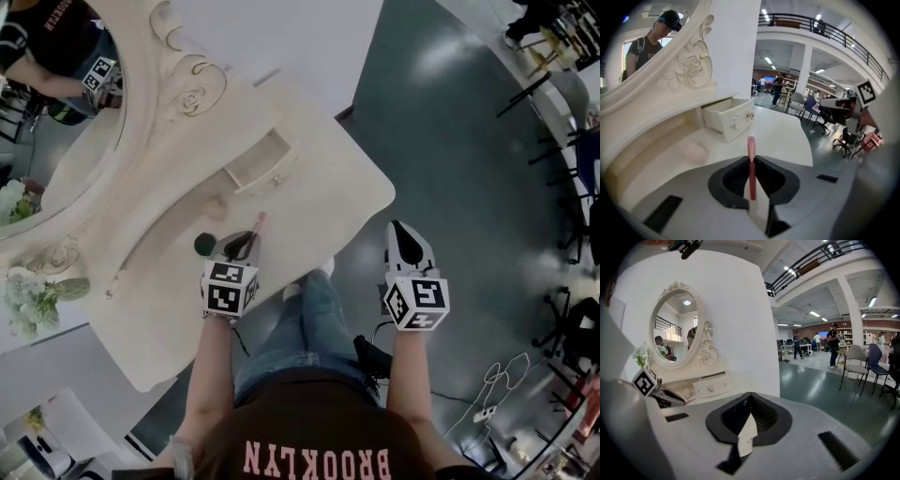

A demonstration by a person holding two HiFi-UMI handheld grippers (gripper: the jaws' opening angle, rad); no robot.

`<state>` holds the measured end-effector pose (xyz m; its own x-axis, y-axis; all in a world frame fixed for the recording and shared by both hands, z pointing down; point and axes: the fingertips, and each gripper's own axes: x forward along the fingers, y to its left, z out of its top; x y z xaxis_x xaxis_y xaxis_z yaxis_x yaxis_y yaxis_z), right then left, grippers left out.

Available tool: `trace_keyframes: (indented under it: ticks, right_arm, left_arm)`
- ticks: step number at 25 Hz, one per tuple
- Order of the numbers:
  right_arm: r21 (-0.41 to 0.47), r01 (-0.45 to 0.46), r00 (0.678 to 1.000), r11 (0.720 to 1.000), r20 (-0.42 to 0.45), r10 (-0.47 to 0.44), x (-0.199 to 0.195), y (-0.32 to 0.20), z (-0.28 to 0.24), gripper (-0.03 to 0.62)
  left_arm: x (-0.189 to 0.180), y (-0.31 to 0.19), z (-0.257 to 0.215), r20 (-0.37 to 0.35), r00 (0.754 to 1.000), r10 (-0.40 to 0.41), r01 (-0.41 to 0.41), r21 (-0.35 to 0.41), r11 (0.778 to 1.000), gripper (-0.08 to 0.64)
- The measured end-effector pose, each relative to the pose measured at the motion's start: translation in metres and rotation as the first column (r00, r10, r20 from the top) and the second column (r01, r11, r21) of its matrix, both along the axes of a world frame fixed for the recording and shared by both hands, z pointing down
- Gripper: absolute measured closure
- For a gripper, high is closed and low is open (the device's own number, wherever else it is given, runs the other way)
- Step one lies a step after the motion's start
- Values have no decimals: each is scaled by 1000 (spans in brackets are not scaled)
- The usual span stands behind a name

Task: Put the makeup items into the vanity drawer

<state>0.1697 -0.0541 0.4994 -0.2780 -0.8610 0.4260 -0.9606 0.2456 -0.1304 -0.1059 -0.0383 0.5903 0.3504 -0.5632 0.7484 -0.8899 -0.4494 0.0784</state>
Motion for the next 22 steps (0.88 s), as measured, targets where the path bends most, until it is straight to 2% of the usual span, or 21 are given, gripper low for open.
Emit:
trace_keyframes:
  ticks: [7, 12, 16, 22]
  right_arm:
    - [112, 13, 1000, 994, -15, -12, -3, -29, -48, 595]
    - [183, 24, 999, 983, -25, -19, -3, -48, -76, 595]
    - [207, 8, 1000, 978, -19, -4, 5, -62, -87, 595]
    - [211, -8, 1000, 977, -21, 13, 19, -81, -89, 594]
  left_arm:
    - [-3, -42, -67, -29, 1000, -13, 18, 176, 984, 522]
    - [-8, -69, -99, -45, 998, -33, 44, 260, 964, 522]
    - [-12, -87, -112, -48, 998, -44, 57, 295, 954, 522]
    - [-10, -114, -112, -31, 998, -51, 58, 302, 952, 522]
